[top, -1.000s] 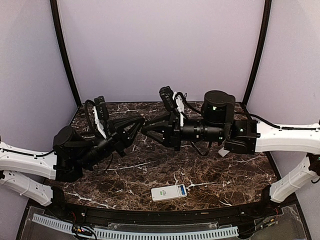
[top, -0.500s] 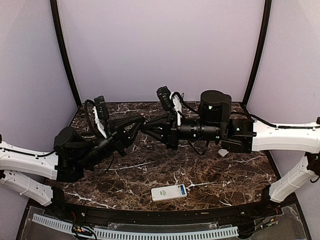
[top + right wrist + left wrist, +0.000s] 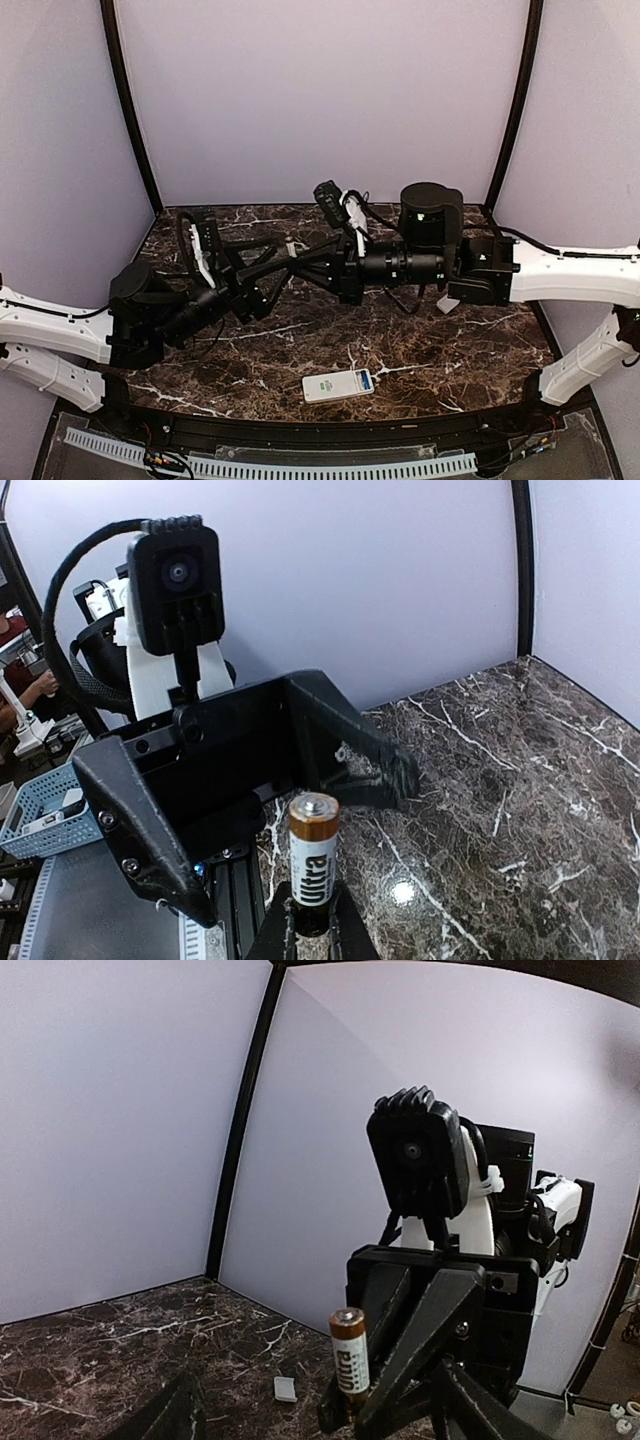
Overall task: Load the batteries into the remote control
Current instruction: Pass from the left arm to the right, then pass from the right arm to the left
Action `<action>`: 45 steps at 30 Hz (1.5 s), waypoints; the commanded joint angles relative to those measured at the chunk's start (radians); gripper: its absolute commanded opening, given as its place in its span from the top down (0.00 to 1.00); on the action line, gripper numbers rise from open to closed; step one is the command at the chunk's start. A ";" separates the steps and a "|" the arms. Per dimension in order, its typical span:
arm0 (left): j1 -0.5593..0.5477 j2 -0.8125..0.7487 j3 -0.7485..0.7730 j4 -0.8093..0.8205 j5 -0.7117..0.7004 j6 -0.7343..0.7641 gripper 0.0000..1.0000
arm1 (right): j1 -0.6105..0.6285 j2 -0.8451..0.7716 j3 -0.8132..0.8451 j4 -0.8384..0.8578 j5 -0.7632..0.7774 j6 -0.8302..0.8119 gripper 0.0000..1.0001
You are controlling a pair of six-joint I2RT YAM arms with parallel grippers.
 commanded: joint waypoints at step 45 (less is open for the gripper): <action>-0.159 0.225 0.080 -0.434 -0.201 1.802 0.65 | 0.027 0.134 0.123 -0.629 -0.152 0.425 1.00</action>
